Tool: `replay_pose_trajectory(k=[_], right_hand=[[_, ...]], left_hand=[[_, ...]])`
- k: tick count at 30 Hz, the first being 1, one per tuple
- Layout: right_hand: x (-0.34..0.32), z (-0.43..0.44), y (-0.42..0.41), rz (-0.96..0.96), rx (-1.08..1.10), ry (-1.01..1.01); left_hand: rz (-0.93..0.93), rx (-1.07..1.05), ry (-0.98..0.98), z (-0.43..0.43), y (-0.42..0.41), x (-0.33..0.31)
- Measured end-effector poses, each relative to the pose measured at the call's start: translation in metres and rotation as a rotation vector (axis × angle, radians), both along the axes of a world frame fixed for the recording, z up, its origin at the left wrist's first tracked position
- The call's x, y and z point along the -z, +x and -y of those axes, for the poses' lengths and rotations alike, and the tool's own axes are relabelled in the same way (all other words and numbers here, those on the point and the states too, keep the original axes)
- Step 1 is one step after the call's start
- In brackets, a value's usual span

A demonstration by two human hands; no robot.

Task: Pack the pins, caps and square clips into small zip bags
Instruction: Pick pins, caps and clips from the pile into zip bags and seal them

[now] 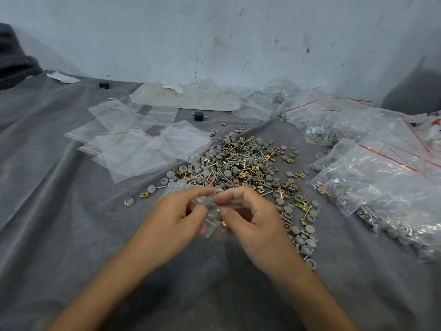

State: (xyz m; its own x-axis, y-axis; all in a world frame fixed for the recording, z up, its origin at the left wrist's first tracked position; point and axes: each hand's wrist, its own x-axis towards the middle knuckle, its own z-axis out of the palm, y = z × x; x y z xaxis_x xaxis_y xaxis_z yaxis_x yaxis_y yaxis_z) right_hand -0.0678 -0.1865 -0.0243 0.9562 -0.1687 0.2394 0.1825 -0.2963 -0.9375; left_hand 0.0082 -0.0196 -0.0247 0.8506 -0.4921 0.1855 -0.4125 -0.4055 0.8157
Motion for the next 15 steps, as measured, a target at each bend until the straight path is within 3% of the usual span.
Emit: replay_pose_trajectory(k=[4,9,15], right_hand=[[-0.008,0.027,-0.003,-0.036,0.032,-0.383],[-0.015,0.062,-0.005,-0.081,0.206,-0.536],[-0.011,0.064,-0.005,-0.294,-0.018,-0.754]], left_hand=[[-0.015,-0.011,-0.037,-0.002,0.001,-0.003],[-0.01,-0.042,-0.042,-0.006,0.002,-0.007],[-0.033,-0.028,-0.031,-0.006,0.001,-0.011]])
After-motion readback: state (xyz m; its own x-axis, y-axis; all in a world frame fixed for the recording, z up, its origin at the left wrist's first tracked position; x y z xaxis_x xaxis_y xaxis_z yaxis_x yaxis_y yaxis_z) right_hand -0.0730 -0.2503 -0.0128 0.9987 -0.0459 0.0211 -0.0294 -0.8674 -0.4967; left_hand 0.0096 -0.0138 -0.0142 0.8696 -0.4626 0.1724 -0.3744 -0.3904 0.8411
